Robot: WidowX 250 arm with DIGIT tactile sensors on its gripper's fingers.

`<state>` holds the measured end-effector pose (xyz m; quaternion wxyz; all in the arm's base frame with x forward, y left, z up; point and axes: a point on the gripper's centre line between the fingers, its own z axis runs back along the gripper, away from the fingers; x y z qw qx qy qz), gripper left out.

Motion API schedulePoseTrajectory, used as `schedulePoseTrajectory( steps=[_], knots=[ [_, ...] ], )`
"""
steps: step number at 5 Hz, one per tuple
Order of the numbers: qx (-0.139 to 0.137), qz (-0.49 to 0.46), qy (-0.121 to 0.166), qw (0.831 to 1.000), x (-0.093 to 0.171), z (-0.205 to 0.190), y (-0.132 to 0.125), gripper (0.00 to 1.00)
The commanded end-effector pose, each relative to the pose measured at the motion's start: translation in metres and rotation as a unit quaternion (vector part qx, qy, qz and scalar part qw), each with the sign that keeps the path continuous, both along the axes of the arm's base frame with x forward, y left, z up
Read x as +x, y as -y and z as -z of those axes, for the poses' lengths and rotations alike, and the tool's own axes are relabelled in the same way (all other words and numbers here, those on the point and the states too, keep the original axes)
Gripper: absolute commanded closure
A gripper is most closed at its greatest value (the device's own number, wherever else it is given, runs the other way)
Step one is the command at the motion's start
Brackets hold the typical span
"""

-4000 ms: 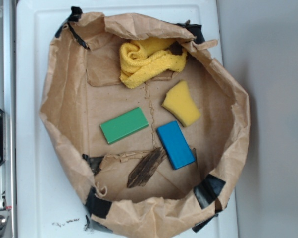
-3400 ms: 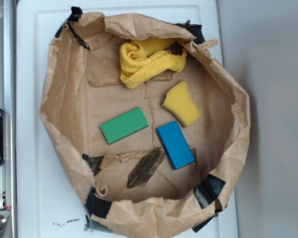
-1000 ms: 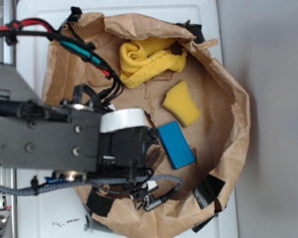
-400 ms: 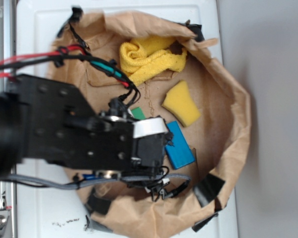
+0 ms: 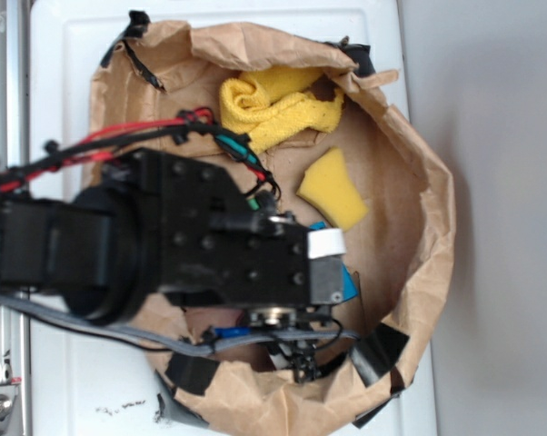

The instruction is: Grab the wood chip.

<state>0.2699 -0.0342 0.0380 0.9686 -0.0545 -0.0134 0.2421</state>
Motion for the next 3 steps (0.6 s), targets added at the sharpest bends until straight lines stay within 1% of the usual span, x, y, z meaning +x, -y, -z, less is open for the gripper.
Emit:
schedulePoseTrajectory(
  steps=[1, 2, 3],
  knots=[
    [0.015, 0.003, 0.027, 1.0, 0.008, 0.01, 0.014, 0.0],
    [0.04, -0.01, 0.032, 0.999, 0.012, 0.024, 0.013, 1.0],
    [0.054, -0.021, 0.041, 0.997, 0.019, 0.035, 0.008, 1.0]
  ],
)
